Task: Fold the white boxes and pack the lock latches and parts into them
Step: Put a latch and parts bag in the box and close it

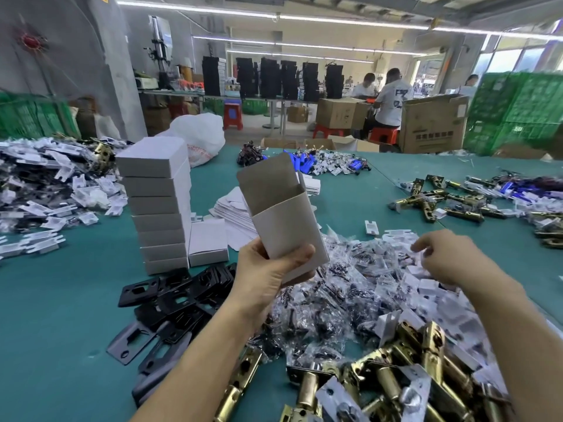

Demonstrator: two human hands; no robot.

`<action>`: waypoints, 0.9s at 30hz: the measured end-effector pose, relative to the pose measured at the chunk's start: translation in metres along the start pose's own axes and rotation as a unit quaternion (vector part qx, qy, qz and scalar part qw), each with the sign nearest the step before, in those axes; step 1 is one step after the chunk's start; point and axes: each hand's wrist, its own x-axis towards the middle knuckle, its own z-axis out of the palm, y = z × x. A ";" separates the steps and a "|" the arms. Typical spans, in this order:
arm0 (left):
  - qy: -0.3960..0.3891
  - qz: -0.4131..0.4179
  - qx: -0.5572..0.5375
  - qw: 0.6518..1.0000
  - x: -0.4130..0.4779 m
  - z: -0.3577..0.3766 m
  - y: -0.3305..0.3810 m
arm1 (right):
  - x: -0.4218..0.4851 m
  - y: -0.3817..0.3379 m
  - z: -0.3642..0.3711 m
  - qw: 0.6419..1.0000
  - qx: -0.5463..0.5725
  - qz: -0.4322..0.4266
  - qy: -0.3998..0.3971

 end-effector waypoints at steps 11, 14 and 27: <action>-0.013 0.021 0.072 0.997 -0.003 0.002 -0.002 | 0.020 0.008 0.028 0.992 -0.078 -0.049 -0.082; -0.017 0.021 0.084 0.996 -0.004 0.003 -0.002 | 0.024 0.008 0.032 0.994 -0.082 -0.048 -0.054; -0.014 0.014 0.083 0.996 -0.004 0.005 -0.003 | 0.020 0.012 0.026 0.998 0.006 -0.036 0.054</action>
